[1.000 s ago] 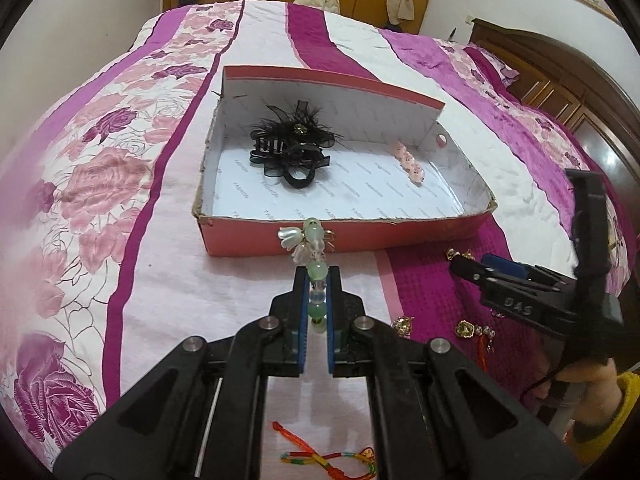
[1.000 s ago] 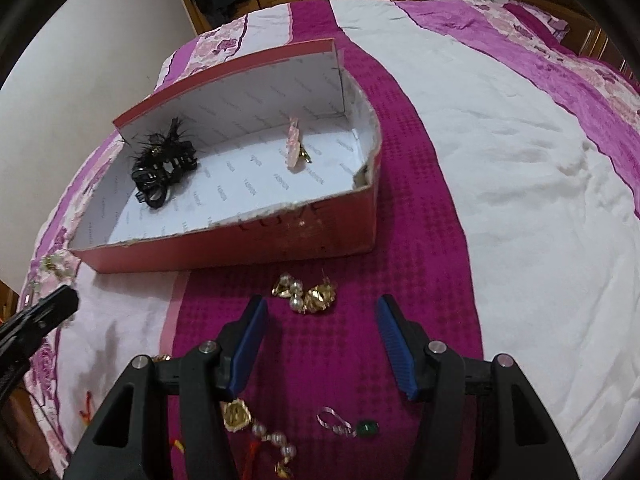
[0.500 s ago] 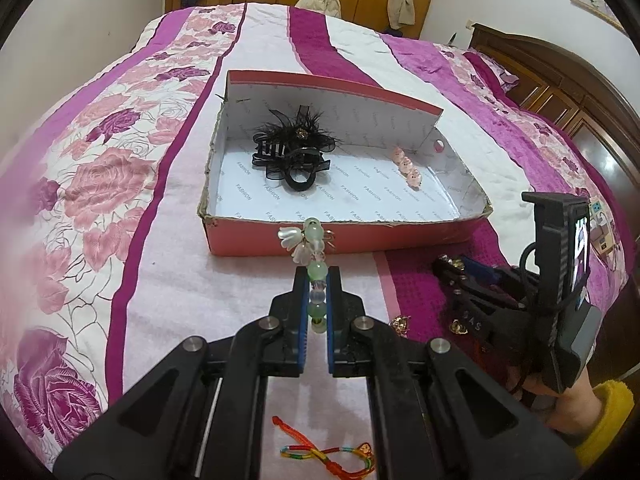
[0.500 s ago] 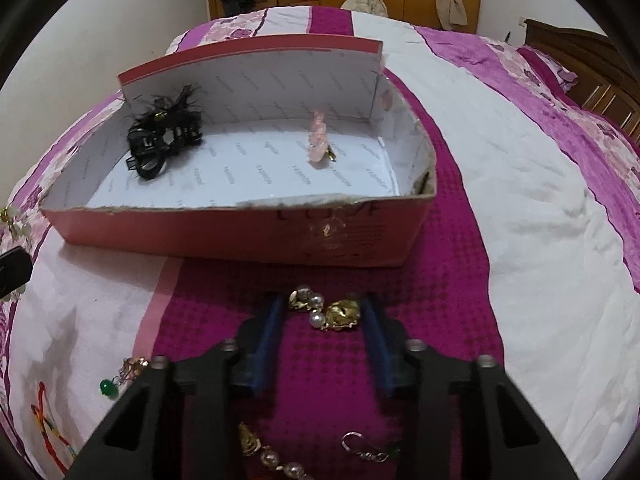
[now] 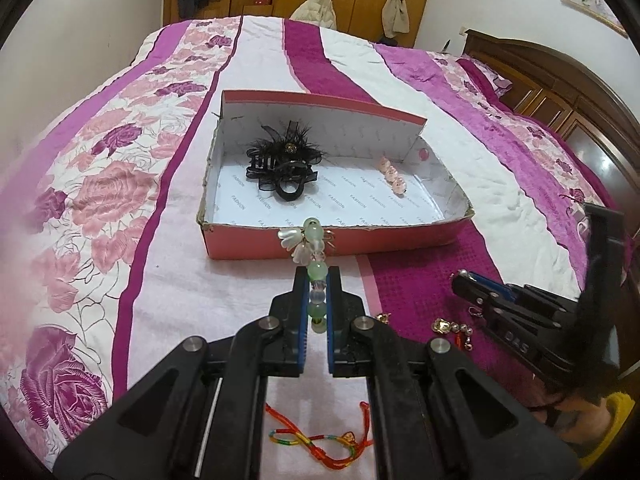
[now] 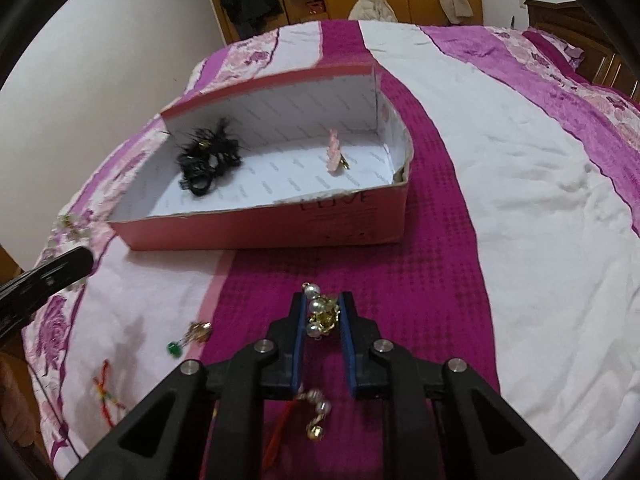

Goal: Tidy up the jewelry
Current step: 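Grasp the gold pearl earring with the right tool while the left lifts the bracelet, then carry both items into the red box and open both tools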

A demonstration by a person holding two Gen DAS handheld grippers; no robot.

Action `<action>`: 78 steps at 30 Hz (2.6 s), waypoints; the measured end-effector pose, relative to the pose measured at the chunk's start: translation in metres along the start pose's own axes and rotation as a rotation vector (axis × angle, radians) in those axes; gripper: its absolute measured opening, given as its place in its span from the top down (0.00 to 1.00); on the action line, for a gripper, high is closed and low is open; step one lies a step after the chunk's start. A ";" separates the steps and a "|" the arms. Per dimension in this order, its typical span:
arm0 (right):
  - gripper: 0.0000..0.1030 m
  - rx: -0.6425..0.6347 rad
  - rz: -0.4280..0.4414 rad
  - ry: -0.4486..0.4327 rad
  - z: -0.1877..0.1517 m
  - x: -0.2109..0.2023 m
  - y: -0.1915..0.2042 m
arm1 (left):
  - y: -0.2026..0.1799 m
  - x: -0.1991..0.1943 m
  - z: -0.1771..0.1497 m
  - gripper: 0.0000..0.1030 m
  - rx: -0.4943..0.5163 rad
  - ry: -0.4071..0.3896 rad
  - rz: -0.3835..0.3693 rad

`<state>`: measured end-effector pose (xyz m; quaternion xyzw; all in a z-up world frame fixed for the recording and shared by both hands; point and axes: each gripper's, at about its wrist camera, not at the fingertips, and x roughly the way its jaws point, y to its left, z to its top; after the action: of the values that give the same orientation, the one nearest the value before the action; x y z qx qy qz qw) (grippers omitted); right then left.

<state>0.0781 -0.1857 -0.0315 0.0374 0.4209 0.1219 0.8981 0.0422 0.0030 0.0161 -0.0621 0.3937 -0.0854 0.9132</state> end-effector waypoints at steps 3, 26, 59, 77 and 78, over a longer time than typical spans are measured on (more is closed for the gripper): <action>0.83 -0.009 0.017 -0.024 -0.002 -0.016 0.004 | -0.002 -0.006 0.000 1.00 0.003 -0.014 -0.002; 0.83 -0.060 0.092 -0.264 0.021 -0.093 0.030 | 0.001 -0.049 0.026 1.00 -0.017 -0.187 0.005; 0.83 -0.041 0.021 -0.217 0.087 0.004 -0.005 | 0.027 0.062 0.067 1.00 -0.033 -0.123 0.009; 0.82 -0.017 -0.005 -0.105 0.087 0.059 -0.025 | 0.028 0.107 0.051 1.00 -0.043 -0.009 0.046; 0.82 -0.020 -0.006 -0.103 0.087 0.058 -0.024 | 0.028 0.107 0.051 0.99 -0.042 -0.009 0.045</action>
<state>0.1855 -0.1915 -0.0229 0.0336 0.3731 0.1213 0.9192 0.1552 0.0108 -0.0298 -0.0729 0.3928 -0.0560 0.9150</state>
